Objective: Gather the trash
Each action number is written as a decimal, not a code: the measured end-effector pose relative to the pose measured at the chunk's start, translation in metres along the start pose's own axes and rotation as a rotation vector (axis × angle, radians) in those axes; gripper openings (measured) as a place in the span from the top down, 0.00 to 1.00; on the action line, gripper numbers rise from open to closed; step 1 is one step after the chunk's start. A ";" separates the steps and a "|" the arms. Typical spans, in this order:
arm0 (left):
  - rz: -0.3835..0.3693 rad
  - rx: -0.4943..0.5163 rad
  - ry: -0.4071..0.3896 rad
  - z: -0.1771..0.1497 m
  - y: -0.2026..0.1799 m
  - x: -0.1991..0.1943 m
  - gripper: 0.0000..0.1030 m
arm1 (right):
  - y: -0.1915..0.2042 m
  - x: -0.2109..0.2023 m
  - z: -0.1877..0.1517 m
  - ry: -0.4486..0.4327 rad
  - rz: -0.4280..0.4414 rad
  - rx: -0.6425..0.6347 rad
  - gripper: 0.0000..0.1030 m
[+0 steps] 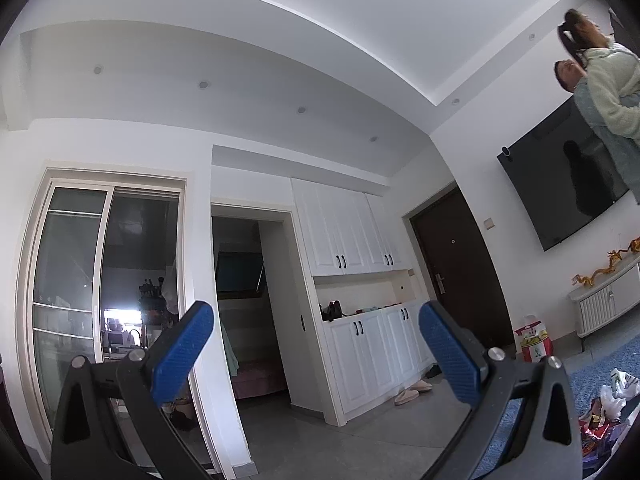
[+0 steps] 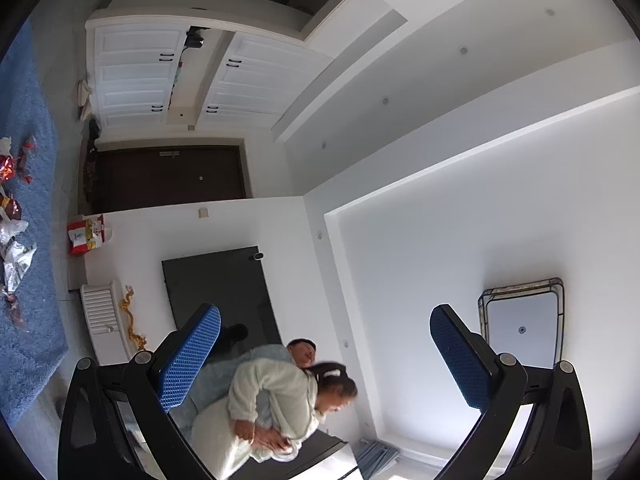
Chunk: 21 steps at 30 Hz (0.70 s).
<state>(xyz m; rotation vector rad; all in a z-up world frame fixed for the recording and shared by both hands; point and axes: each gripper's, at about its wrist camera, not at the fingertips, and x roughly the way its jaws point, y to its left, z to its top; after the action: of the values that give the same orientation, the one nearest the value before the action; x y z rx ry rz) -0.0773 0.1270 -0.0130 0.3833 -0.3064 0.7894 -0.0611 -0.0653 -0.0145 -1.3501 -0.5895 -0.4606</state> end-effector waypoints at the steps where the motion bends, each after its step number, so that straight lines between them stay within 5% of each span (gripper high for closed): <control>1: 0.004 0.000 -0.006 -0.001 0.000 -0.001 0.00 | -0.002 -0.001 0.001 -0.004 -0.006 0.004 0.00; 21: -0.021 0.033 -0.032 -0.007 -0.004 -0.006 0.00 | 0.005 -0.007 0.008 -0.041 0.034 0.007 0.00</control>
<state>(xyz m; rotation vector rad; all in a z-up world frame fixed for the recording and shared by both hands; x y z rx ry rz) -0.0781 0.1240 -0.0228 0.4304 -0.3192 0.7687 -0.0650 -0.0572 -0.0219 -1.3640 -0.6010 -0.4040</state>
